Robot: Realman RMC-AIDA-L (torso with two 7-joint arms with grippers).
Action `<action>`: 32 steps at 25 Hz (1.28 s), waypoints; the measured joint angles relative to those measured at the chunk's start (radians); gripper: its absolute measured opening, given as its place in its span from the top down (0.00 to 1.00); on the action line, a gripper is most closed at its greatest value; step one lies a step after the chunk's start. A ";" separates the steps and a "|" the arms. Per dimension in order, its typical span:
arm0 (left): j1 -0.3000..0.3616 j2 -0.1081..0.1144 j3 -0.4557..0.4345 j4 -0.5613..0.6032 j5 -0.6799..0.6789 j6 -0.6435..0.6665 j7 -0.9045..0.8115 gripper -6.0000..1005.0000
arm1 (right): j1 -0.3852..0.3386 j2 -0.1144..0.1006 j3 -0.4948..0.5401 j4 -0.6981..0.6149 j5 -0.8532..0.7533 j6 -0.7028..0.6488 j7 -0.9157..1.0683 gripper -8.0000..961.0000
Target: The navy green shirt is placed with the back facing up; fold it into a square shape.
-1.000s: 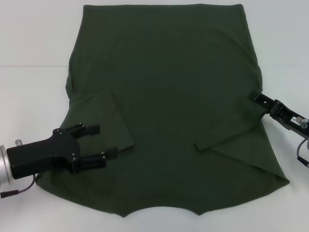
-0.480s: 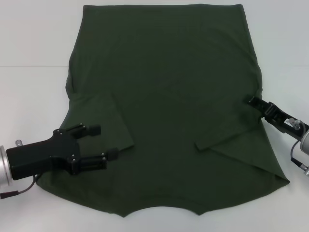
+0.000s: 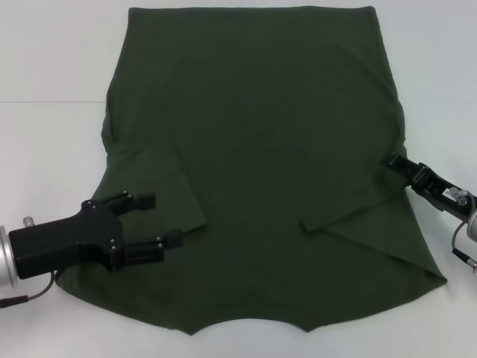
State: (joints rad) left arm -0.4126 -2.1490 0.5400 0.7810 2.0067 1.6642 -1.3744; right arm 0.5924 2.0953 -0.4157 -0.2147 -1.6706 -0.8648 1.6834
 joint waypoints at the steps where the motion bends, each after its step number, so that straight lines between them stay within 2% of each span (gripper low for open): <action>1: 0.000 0.000 0.000 0.000 0.000 0.000 0.000 0.09 | -0.001 0.000 0.000 0.000 0.001 0.001 0.003 0.17; 3: 0.000 0.000 0.000 0.000 0.000 0.000 0.000 0.09 | -0.002 0.000 0.002 0.000 0.004 0.002 0.004 0.17; 14: 0.004 0.000 -0.007 0.001 -0.010 0.002 0.000 0.09 | 0.014 0.001 -0.001 0.000 0.001 0.027 0.021 0.66; 22: 0.001 0.000 -0.011 0.001 -0.010 -0.003 0.000 0.09 | 0.018 0.000 -0.007 0.000 0.000 0.028 0.034 0.90; 32: 0.004 0.000 -0.011 0.001 -0.023 -0.001 0.002 0.09 | 0.067 0.003 0.001 0.000 0.079 0.024 0.021 0.95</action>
State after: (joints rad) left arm -0.4087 -2.1490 0.5293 0.7823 1.9834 1.6633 -1.3729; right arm 0.6594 2.0981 -0.4147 -0.2147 -1.5918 -0.8410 1.7046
